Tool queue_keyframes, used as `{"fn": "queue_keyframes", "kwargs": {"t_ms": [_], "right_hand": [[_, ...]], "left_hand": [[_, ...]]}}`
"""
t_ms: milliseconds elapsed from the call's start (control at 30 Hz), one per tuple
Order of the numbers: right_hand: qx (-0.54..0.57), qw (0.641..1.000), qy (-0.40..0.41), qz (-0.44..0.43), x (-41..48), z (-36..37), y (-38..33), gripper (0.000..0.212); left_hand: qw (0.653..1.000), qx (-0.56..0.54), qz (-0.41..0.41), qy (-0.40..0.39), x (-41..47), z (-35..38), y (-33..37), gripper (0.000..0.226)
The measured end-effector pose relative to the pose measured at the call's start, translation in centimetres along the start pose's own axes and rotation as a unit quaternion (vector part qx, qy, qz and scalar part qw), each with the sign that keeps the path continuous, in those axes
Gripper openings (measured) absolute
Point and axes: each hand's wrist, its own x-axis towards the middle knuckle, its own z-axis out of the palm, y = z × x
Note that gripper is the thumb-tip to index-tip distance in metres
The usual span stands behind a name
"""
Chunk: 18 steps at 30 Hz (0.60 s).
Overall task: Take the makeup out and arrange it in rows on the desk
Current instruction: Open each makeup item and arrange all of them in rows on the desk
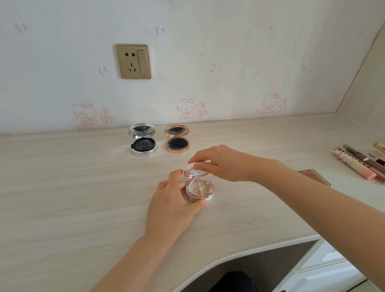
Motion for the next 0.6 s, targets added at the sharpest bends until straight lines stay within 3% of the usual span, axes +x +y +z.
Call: {"fn": "queue_keyframes", "kwargs": {"t_ms": [367,600], "right_hand": [[0.103,0.991,0.087,0.014,-3.3,3.1,1.2,0.042],[0.165,0.982,0.086,0.02,-4.7,4.1,2.0,0.048]], "left_hand": [[0.999,0.02,0.026,0.007,-0.2,-0.2,0.3,0.087],[0.999,0.022,0.022,0.007,-0.3,-0.4,0.5,0.073]]}}
